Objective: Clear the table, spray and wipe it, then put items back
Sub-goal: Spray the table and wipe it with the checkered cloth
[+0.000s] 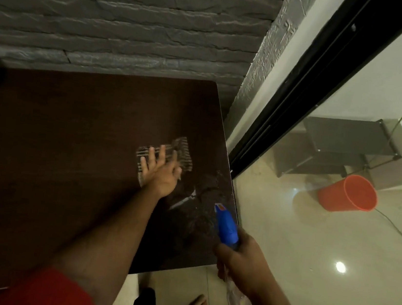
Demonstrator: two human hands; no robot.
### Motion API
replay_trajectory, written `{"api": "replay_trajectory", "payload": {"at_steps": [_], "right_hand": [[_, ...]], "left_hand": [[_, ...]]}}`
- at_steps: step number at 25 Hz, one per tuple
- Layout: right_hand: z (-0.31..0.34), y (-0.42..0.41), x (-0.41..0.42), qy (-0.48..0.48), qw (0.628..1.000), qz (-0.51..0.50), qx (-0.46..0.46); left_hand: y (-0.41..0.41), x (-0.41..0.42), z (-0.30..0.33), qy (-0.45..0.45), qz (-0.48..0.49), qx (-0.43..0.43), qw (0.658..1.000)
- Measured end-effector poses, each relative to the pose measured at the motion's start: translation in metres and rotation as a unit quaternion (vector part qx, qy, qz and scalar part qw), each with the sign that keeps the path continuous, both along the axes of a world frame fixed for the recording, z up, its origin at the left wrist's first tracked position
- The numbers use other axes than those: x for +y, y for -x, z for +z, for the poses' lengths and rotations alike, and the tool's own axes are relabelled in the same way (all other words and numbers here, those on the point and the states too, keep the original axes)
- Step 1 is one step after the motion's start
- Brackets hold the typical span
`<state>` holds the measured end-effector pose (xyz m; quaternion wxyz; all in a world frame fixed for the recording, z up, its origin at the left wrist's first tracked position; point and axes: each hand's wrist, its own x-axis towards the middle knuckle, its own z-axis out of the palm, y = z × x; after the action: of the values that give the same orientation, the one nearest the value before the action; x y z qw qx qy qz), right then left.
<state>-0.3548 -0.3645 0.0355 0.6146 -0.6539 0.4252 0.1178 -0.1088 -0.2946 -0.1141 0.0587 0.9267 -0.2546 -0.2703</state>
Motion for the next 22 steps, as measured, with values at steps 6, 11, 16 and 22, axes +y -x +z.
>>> {"api": "replay_trajectory", "payload": {"at_steps": [6,11,16,22], "right_hand": [[-0.002,0.022,-0.018,-0.033,0.998,-0.011,-0.053],[-0.006,0.042,-0.026,0.002,0.998,0.031,-0.053],[-0.008,0.047,-0.028,-0.033,0.998,0.021,-0.053],[-0.01,0.05,-0.03,0.016,0.997,-0.009,-0.068]], "left_hand": [[0.027,0.03,-0.018,0.033,-0.129,-0.074,0.988],[0.026,-0.018,-0.004,-0.012,0.032,-0.026,0.999],[0.113,-0.03,-0.012,0.055,-0.245,-0.059,0.966],[0.006,-0.117,-0.001,-0.006,-0.062,-0.001,0.998]]}}
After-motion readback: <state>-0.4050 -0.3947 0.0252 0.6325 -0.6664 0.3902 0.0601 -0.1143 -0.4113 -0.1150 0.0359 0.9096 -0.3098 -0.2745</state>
